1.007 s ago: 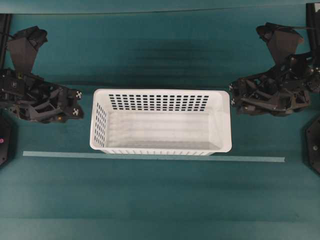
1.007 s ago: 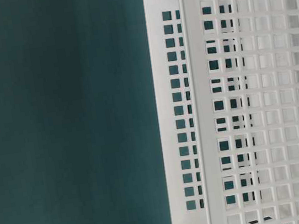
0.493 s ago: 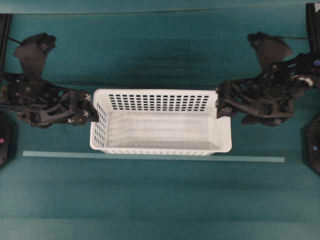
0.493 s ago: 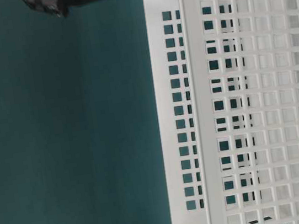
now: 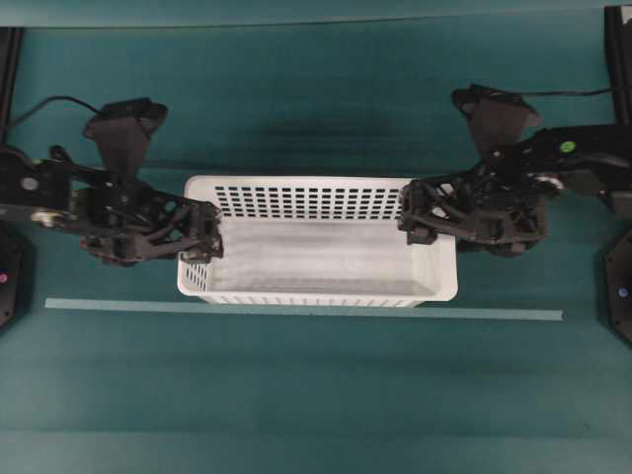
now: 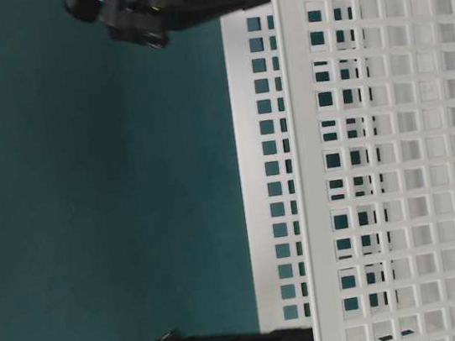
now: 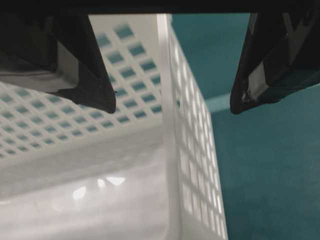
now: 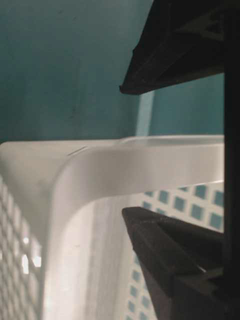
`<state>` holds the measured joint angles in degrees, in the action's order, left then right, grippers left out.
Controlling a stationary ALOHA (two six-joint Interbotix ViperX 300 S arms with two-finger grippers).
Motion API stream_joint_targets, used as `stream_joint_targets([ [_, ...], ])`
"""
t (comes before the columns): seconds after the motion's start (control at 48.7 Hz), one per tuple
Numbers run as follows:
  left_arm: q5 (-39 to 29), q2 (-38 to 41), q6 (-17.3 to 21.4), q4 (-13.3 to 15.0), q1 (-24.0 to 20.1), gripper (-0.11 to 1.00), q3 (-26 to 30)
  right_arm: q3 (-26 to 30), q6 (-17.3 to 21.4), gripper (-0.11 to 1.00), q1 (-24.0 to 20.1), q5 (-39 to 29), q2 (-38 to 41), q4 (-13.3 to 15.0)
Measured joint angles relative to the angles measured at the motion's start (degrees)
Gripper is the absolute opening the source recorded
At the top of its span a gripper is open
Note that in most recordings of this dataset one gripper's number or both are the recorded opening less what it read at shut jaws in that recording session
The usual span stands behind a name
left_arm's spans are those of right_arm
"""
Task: Lift the white basket with both hands.
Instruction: 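Lower both grippers onto the basket's end rims and close them, then lift the basket upward with both grippers holding its end rims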
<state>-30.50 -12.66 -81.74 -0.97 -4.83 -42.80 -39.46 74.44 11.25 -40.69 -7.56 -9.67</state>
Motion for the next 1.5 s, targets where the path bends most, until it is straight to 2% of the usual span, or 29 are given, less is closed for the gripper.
stream_joint_targets([
  [0.206,3.0,4.1,0.0,0.0,0.4,0.95,0.1,0.4,0.2,0.94,-1.3,1.1,3.9,0.0],
  [0.637,3.7,5.4,0.0,-0.1,0.1,0.94,0.2,0.4,0.2,0.93,-1.5,1.1,4.2,0.1],
  [0.76,3.8,5.6,0.0,-0.2,0.1,0.93,0.1,0.2,0.2,0.91,-1.5,1.1,4.3,0.1],
  [0.843,3.8,5.7,0.0,-0.2,0.2,0.9,-0.3,0.0,0.2,0.85,-1.5,1.2,4.2,0.1],
  [0.925,3.9,6.0,0.0,-0.2,0.2,0.83,-0.5,-0.1,0.4,0.72,-1.4,1.5,4.4,0.1],
  [1.11,4.9,6.5,-0.1,-0.2,0.2,0.32,-0.4,0.4,1.8,0.28,-1.3,1.9,4.8,0.2],
  [1.151,5.1,6.5,-0.1,-0.2,0.2,0.22,-0.5,0.4,1.8,0.21,-1.2,1.9,4.8,0.2],
  [1.192,5.2,6.5,-0.1,-0.2,0.1,0.14,-0.4,0.5,1.8,0.21,-1.3,1.9,4.9,0.2],
  [1.5,5.3,6.6,-0.1,-0.2,0.1,0.12,-0.4,0.7,1.9,0.21,-1.1,1.8,4.9,0.2],
])
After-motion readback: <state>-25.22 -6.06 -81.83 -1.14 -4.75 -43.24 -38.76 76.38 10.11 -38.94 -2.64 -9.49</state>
